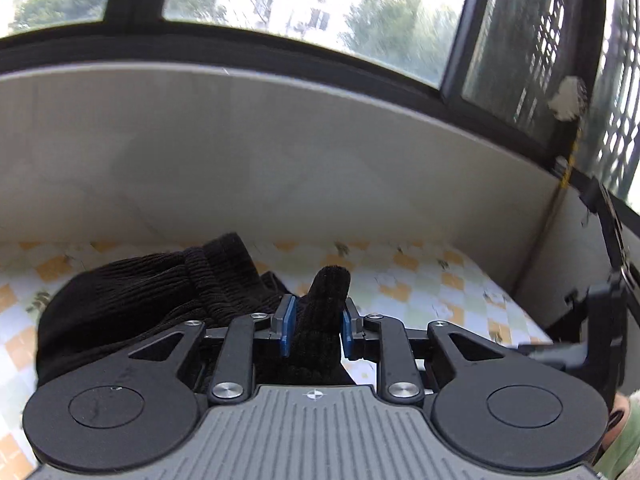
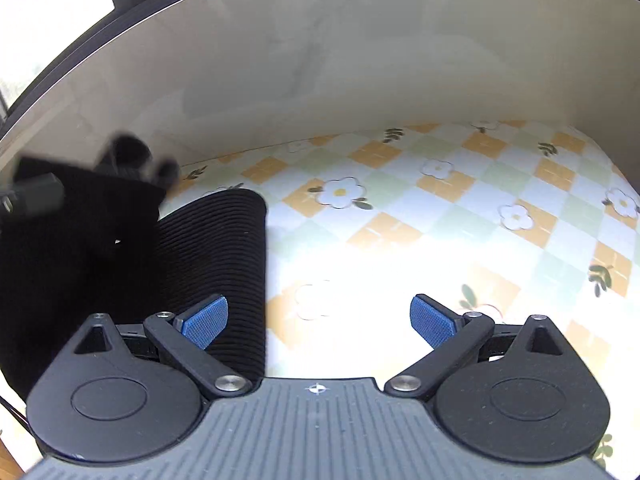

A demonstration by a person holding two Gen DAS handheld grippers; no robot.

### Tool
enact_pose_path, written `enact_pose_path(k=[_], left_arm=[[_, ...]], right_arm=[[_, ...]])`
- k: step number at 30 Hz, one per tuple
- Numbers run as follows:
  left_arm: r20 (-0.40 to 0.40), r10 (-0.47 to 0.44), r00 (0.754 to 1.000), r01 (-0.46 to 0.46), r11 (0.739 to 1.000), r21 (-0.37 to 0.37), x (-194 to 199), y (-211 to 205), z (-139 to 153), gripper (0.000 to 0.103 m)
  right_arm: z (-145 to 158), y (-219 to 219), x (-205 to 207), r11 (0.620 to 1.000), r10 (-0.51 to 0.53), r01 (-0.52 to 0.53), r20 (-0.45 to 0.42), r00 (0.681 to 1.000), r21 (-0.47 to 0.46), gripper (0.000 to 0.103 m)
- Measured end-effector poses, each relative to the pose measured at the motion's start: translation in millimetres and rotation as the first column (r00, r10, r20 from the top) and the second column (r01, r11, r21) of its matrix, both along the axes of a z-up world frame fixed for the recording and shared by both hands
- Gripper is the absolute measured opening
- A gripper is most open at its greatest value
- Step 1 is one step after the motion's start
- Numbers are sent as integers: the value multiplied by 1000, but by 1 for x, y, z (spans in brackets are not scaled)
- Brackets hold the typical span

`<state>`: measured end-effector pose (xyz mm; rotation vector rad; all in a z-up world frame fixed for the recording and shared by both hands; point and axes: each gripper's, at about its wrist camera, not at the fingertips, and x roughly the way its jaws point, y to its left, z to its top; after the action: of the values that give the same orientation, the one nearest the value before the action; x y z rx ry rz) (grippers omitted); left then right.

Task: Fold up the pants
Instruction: 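Grasp the folded black pants bundle with the right tool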

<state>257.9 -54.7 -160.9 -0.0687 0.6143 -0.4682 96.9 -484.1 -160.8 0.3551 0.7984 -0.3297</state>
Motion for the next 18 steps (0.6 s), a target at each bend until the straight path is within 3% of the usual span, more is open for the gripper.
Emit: enact_pose_path(k=[3, 5, 6, 8, 10, 12, 15, 18], left_arm=[[-86, -59, 995, 65, 995, 75, 10, -28, -41, 22], [-114, -66, 991, 79, 991, 107, 10, -35, -53, 28], [-135, -64, 989, 78, 993, 94, 17, -25, -56, 33], [-166, -75, 983, 82, 996, 34, 19, -13, -52, 63], [-142, -69, 987, 65, 997, -32, 19, 10, -42, 70], [-120, -49, 992, 38, 995, -90, -1, 23, -25, 70], [-127, 78, 989, -98, 982, -160, -13, 62, -9, 70], [-181, 280, 943, -309, 937, -162, -24, 110, -14, 63]], right_arm=[[-1, -9, -12, 1000, -28, 28, -2, 1000, 13, 100], [0, -7, -14, 1000, -18, 18, 2, 1000, 21, 100], [1, -5, -12, 1000, -7, 7, 5, 1000, 24, 99], [3, -4, -5, 999, 22, -23, 14, 1000, 24, 99], [8, 6, -5, 998, 56, -56, 29, 998, 24, 98], [9, 17, 5, 994, 98, -100, 45, 994, 36, 95], [8, 37, 22, 982, 181, -184, 53, 982, 53, 91], [1, 62, 37, 961, 267, -269, 42, 963, 62, 88]])
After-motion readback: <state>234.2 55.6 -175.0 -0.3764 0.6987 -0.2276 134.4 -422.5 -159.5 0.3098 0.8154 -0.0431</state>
